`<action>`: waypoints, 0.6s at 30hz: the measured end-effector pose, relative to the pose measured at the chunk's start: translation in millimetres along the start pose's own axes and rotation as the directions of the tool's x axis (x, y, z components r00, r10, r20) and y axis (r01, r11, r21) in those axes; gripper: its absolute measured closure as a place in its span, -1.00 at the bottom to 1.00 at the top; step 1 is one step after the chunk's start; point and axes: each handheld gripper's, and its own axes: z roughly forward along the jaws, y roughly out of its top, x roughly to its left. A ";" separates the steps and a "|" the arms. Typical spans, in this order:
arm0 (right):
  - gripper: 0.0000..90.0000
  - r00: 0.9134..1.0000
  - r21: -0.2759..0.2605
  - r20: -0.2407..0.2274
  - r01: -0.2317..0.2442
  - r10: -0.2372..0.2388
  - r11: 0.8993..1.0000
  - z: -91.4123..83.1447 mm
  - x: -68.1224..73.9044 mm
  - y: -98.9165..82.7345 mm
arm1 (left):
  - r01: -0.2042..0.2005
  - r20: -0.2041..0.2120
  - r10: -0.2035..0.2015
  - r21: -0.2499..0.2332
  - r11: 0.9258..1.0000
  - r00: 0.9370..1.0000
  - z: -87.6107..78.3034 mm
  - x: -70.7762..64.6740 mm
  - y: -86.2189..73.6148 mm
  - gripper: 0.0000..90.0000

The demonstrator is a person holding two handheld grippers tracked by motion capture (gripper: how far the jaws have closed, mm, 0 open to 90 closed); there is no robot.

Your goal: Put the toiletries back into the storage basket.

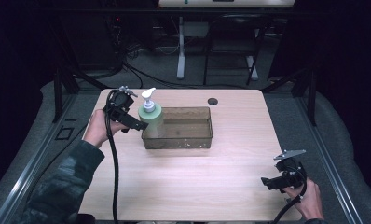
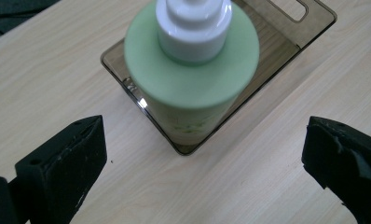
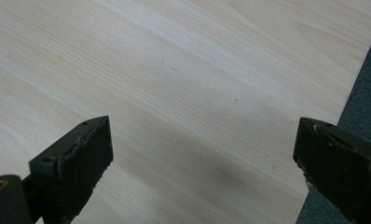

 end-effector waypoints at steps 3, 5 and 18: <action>-0.90 1.000 0.000 0.002 0.001 -0.001 1.000 0.2 0.2 0.0 | 0.013 0.007 -0.013 0.007 1.000 1.000 7.2 1.7 -9.0 -1.00; -0.90 1.000 -0.001 0.000 0.003 -0.003 1.000 0.1 0.1 0.0 | 0.019 0.008 -0.019 0.004 1.000 1.000 8.6 1.9 -12.0 -1.00; -0.89 1.000 -0.007 0.008 0.005 -0.005 1.000 -0.7 0.6 0.1 | 0.056 0.027 -0.056 0.000 0.998 0.998 28.5 2.1 -37.4 -1.00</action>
